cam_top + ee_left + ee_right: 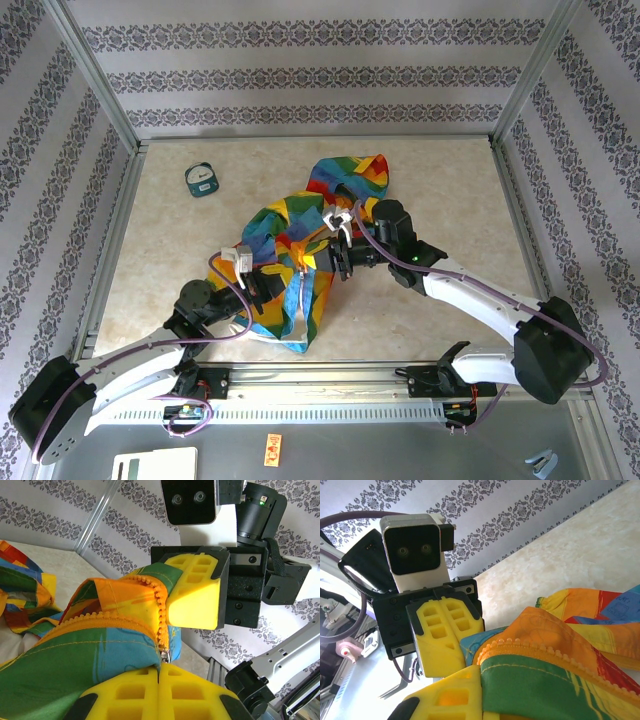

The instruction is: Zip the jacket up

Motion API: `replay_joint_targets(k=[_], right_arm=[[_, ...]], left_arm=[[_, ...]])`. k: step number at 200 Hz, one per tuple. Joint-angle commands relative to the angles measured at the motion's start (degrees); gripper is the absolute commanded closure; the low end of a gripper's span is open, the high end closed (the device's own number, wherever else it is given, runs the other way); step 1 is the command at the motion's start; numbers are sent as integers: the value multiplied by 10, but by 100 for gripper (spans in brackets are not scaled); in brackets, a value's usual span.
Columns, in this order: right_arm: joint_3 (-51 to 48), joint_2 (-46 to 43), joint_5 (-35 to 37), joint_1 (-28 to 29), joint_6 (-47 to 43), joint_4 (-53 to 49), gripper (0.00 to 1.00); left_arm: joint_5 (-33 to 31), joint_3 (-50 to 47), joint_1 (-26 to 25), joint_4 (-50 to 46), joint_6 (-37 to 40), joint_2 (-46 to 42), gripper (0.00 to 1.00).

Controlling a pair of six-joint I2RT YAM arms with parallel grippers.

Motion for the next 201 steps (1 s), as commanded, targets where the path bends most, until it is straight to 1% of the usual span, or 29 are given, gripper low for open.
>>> replay_joint_targets(k=[1, 95, 201], right_arm=[[20, 1, -17, 6, 2, 29, 100], [27, 14, -19, 6, 37, 31, 100], [37, 34, -11, 2, 87, 20, 100]], left_arm=[[11, -9, 6, 39, -5, -2, 100], [26, -11, 6, 21, 1, -2, 100], [54, -5, 6, -44, 17, 1, 100]])
